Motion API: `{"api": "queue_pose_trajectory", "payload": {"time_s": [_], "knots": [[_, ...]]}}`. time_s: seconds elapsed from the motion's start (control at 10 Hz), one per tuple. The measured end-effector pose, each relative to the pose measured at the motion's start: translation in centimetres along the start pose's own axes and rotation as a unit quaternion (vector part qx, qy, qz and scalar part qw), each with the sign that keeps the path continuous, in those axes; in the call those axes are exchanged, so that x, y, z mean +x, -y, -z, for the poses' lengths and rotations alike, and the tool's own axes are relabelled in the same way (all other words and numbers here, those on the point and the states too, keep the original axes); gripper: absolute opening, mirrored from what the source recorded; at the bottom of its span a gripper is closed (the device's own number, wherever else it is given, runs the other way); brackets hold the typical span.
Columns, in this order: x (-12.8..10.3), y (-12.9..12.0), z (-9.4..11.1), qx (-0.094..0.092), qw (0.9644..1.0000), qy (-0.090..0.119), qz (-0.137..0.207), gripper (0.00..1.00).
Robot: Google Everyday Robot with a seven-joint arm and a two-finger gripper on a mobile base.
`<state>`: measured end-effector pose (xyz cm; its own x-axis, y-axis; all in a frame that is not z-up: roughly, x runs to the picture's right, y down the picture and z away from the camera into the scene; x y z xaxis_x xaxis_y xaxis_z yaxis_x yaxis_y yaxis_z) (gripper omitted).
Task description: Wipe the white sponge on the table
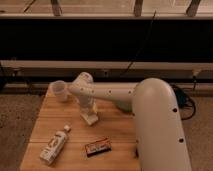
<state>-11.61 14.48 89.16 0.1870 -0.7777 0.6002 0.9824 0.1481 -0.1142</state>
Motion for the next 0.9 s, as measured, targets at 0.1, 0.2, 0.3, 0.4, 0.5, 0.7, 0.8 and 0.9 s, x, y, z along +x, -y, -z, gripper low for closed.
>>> {"api": "queue_pose_trajectory", "payload": {"time_s": [0.1,0.2,0.3,0.4,0.5,0.7,0.8,0.9], "knots": [[-0.5,0.8,0.0,0.008,0.9999,0.002,0.013,0.0],[-2.0,1.2,-0.1,0.012,0.9994,0.009,0.032,0.0],[-3.2,1.3,-0.1,0.016,0.9989,0.014,0.041,0.0],[-4.4,1.1,-0.2,0.02,0.9985,0.019,0.046,0.0],[-5.2,0.7,-0.3,0.022,0.9984,0.023,0.046,0.0],[-6.2,-0.6,-0.1,0.029,0.9986,0.025,0.035,0.0],[-6.2,-1.6,0.1,0.031,0.9989,0.024,0.027,0.0],[-6.2,-2.5,0.2,0.031,0.9991,0.023,0.019,0.0]]}}
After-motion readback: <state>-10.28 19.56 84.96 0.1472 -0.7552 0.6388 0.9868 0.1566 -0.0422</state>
